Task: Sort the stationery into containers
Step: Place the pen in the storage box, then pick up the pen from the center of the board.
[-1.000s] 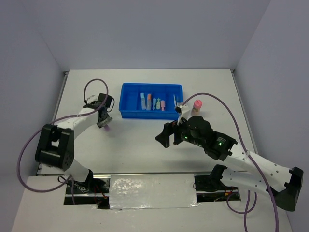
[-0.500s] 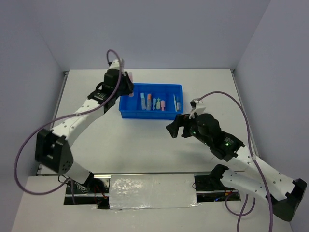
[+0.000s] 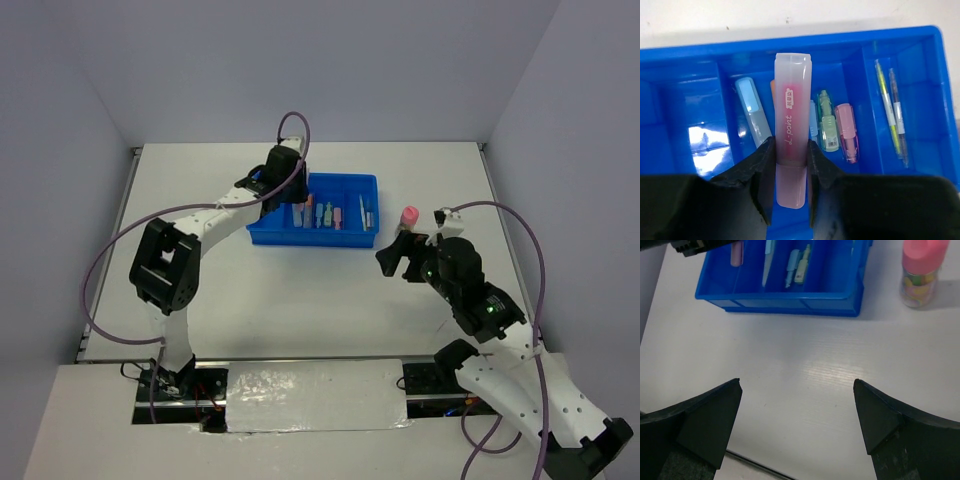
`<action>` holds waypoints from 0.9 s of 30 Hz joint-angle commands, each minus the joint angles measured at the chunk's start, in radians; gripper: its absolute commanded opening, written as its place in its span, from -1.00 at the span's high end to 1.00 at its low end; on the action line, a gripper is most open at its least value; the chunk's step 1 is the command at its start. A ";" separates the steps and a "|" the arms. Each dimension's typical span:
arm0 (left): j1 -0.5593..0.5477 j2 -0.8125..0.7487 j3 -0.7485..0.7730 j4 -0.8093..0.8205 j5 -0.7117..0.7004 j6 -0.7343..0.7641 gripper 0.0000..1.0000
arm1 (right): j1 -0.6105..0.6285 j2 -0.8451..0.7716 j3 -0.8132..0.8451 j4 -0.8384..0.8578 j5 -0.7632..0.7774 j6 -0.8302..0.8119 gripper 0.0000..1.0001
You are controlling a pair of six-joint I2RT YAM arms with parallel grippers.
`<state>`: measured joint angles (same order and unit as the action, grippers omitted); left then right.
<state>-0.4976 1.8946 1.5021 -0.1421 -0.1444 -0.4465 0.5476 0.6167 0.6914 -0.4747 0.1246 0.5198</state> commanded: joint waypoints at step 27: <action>-0.015 -0.515 -0.025 -0.295 0.197 -0.005 -0.99 | -0.262 0.572 0.157 0.202 0.239 -0.243 -0.99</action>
<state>-0.5041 1.4387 1.5043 -0.3599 -0.0338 -0.4717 0.3096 1.1454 0.7815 -0.4004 0.3515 0.3676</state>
